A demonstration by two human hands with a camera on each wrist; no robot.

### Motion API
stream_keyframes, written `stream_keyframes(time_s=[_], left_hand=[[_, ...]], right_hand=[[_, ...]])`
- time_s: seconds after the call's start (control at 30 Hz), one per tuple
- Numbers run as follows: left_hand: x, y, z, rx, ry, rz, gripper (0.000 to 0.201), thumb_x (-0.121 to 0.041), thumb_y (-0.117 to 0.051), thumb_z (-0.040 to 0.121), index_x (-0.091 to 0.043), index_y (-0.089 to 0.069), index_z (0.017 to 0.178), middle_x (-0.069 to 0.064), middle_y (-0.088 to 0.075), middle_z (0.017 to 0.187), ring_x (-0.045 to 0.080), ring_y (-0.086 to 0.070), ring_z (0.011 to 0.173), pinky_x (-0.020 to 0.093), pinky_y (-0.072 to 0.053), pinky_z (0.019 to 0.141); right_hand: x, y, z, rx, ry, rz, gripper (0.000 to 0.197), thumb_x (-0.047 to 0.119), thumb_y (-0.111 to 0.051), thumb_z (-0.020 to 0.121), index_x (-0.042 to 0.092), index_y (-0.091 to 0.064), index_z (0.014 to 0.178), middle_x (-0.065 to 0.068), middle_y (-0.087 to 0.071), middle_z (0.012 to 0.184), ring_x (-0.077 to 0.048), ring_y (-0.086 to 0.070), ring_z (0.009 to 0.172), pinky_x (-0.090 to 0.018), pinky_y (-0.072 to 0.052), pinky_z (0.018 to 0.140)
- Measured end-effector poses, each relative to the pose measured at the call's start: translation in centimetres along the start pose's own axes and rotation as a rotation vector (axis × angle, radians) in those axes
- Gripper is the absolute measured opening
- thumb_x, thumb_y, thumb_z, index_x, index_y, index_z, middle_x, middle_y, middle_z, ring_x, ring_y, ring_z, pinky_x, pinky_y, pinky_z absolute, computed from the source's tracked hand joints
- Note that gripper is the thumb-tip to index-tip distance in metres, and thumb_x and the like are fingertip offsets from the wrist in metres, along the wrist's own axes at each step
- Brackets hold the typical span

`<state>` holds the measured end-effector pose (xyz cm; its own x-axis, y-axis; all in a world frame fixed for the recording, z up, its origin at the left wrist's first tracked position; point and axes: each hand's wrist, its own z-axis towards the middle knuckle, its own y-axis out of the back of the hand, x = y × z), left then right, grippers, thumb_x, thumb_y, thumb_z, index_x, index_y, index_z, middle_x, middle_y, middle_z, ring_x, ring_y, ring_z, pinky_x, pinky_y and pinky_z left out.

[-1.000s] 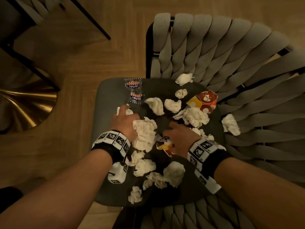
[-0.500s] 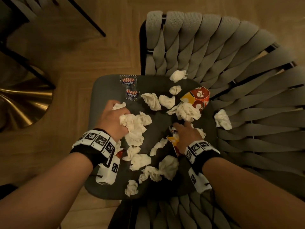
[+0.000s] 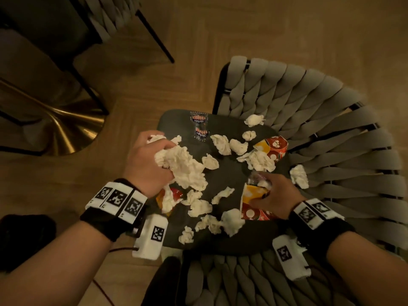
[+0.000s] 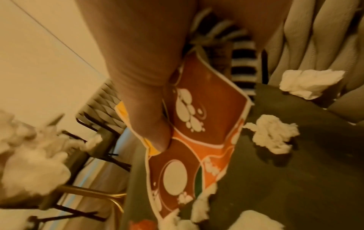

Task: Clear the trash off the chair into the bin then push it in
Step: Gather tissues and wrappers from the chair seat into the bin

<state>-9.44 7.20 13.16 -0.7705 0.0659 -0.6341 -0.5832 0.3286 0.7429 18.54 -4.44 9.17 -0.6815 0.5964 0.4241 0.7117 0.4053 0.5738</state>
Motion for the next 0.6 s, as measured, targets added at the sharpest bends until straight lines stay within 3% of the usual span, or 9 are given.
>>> stream_keyframes(time_s=[0.1,0.17,0.27,0.43,0.53,0.6], left_hand=[[0.9,4.2,-2.9,-0.072,0.036,-0.066,0.042,-0.011,-0.086,0.057,-0.031,-0.064,0.087,-0.004,-0.047,0.123,0.011,-0.046,0.111,0.027,-0.037,0.091],[2.2,7.1,-4.9,-0.11,0.067,-0.082,0.042,-0.008,-0.085,0.055,-0.026,-0.067,0.089,0.001,-0.049,0.122,0.012,-0.049,0.109,0.026,-0.037,0.09],[5.2,11.4,-8.4,-0.209,0.128,-0.105,0.044,0.0,-0.082,0.054,-0.023,-0.068,0.09,0.007,-0.052,0.122,0.014,-0.052,0.108,0.028,-0.039,0.091],[13.3,17.6,-14.5,-0.314,0.304,-0.12,0.049,0.004,-0.081,0.053,-0.028,-0.063,0.086,0.002,-0.049,0.123,0.011,-0.05,0.104,0.012,-0.034,0.083],[20.4,20.6,-18.4,-0.328,0.404,-0.116,0.046,-0.001,-0.082,0.052,-0.026,-0.063,0.085,0.006,-0.05,0.123,0.015,-0.05,0.105,0.027,-0.042,0.09],[25.9,22.2,-21.2,-0.337,0.451,-0.113,0.039,-0.018,-0.079,0.051,-0.023,-0.066,0.087,0.009,-0.053,0.12,0.018,-0.052,0.106,0.039,-0.046,0.094]], right_hand=[[3.1,1.1,-2.0,-0.029,0.063,0.064,0.072,0.036,-0.085,0.061,0.032,-0.053,0.126,0.006,-0.062,0.117,-0.01,-0.06,0.099,-0.029,-0.05,0.082],[6.0,1.3,-3.1,-0.031,0.121,0.094,0.066,0.032,-0.085,0.063,0.03,-0.057,0.123,0.01,-0.063,0.113,-0.008,-0.059,0.099,-0.026,-0.047,0.083],[11.6,0.4,-4.7,0.002,0.22,0.131,0.051,0.027,-0.086,0.065,0.03,-0.06,0.109,0.013,-0.066,0.094,0.0,-0.06,0.086,-0.018,-0.044,0.07],[22.2,-5.9,-6.4,0.036,0.406,0.093,0.041,0.026,-0.088,0.06,0.033,-0.065,0.093,0.017,-0.068,0.083,0.004,-0.063,0.078,-0.017,-0.046,0.066],[28.2,-11.9,-6.9,0.093,0.446,0.078,0.04,0.025,-0.088,0.059,0.029,-0.068,0.093,0.013,-0.072,0.082,0.003,-0.066,0.075,-0.019,-0.05,0.069],[31.8,-16.9,-7.1,0.157,0.414,0.079,0.038,0.022,-0.089,0.058,0.027,-0.068,0.089,0.011,-0.072,0.081,0.002,-0.067,0.072,-0.023,-0.052,0.07]])
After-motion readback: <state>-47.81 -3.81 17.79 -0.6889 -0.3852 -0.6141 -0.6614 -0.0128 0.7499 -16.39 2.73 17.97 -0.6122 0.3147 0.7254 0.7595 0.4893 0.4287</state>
